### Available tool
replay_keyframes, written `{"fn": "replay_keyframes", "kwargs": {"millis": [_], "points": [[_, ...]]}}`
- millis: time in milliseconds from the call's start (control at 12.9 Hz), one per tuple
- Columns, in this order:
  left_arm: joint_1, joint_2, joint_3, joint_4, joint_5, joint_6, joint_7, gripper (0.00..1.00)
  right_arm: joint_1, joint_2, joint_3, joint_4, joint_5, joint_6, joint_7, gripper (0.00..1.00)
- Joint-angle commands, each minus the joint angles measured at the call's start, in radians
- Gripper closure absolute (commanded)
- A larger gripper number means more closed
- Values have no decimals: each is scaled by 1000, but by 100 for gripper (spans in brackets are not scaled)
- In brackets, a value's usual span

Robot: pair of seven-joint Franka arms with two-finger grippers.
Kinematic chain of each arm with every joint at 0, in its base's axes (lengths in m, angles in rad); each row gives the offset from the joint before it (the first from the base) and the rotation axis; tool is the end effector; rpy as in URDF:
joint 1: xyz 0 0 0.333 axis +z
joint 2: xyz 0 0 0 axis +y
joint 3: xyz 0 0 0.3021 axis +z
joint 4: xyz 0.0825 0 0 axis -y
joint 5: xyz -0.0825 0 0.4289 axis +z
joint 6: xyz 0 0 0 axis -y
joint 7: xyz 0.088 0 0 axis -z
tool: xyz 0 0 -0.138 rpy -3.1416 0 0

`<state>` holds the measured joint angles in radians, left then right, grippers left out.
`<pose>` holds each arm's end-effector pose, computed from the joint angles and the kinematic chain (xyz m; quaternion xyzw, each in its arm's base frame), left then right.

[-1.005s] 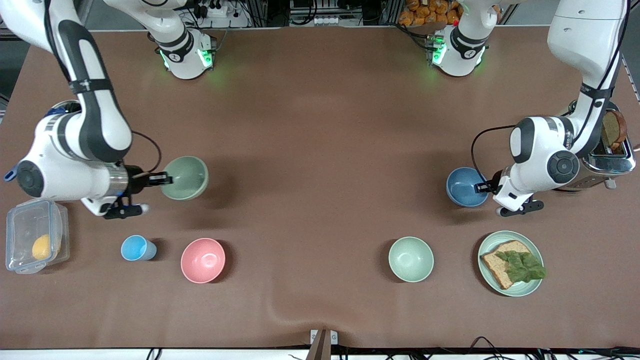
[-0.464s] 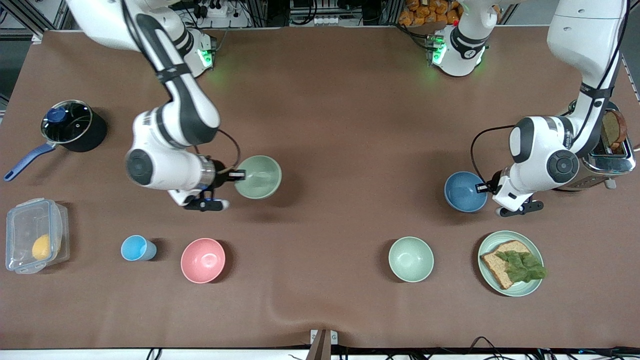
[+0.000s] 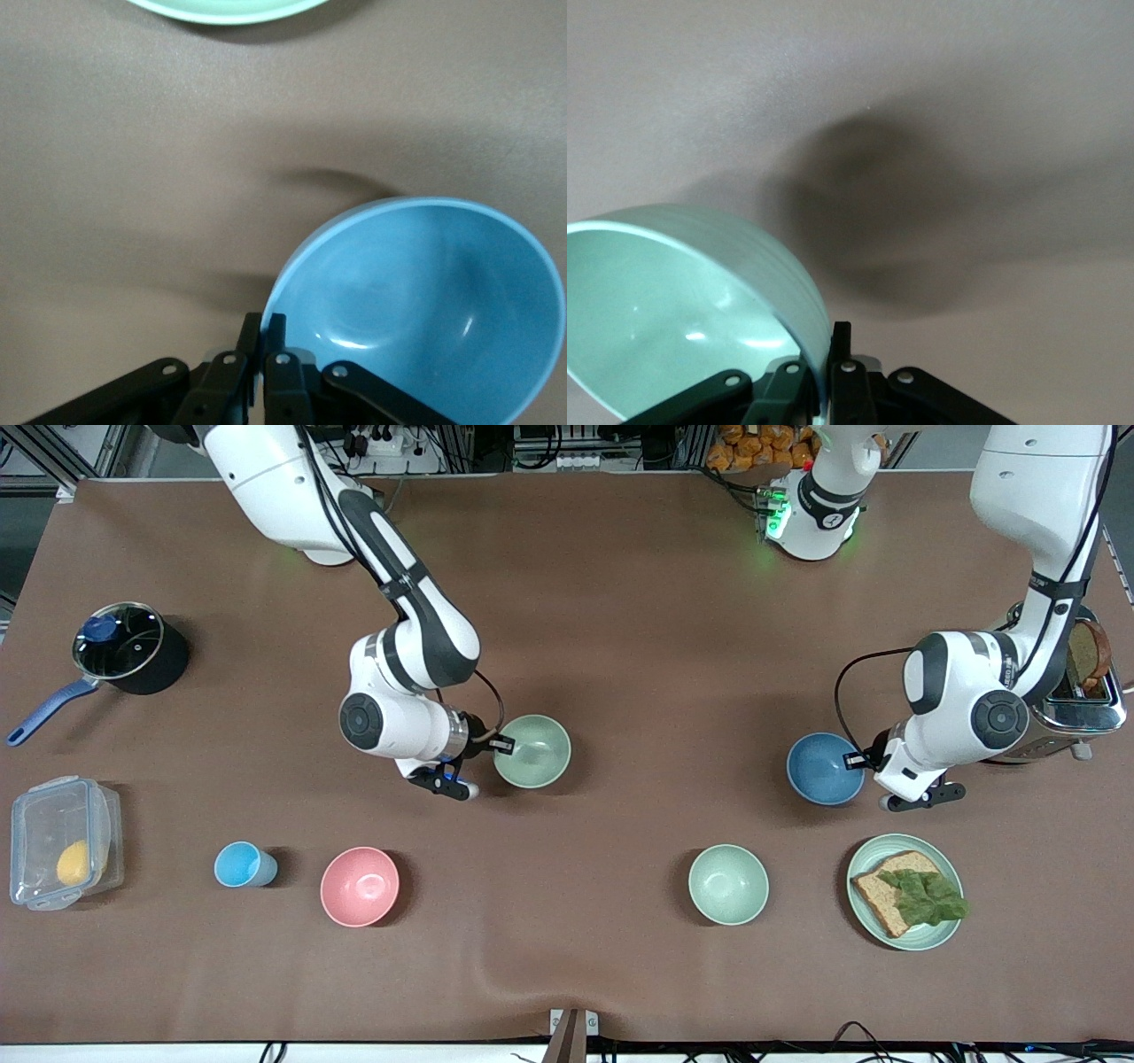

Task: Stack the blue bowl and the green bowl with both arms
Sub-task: 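Carry the green bowl with the right gripper toward the table middle, then release the green bowl with the right gripper while the left gripper lifts the blue bowl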

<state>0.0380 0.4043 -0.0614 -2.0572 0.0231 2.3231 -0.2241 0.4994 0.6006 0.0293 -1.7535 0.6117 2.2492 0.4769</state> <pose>0.5966 -0.0145 0.1483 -0.9933 -0.0932 0.0687 0.0042 0.5730 0.3689 0.1523 -0.9548 0.1783 0.1566 0.1789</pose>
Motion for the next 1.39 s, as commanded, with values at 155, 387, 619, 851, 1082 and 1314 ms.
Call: {"fn": "replay_keyframes", "kwargs": {"millis": [155,387,619,851,1082,1314], "points": [[-1,-24,-6,29,20,4,-35,100,45,83,-9,109,29,25,138,100],[-1,-48,-9,64,9,-48,-44,100,134,120,-11,111,26,180,285,77],[-3,-87,-47,98,21,-120,-69,100,125,114,-11,117,26,168,319,0],[-3,-101,-52,202,21,-242,-64,100,98,94,-17,153,25,97,487,0],[0,-113,-87,288,21,-338,-84,100,24,99,-19,251,25,-35,650,0],[-10,-116,-106,315,20,-344,-103,100,-19,111,-31,276,3,-71,726,0]]}}
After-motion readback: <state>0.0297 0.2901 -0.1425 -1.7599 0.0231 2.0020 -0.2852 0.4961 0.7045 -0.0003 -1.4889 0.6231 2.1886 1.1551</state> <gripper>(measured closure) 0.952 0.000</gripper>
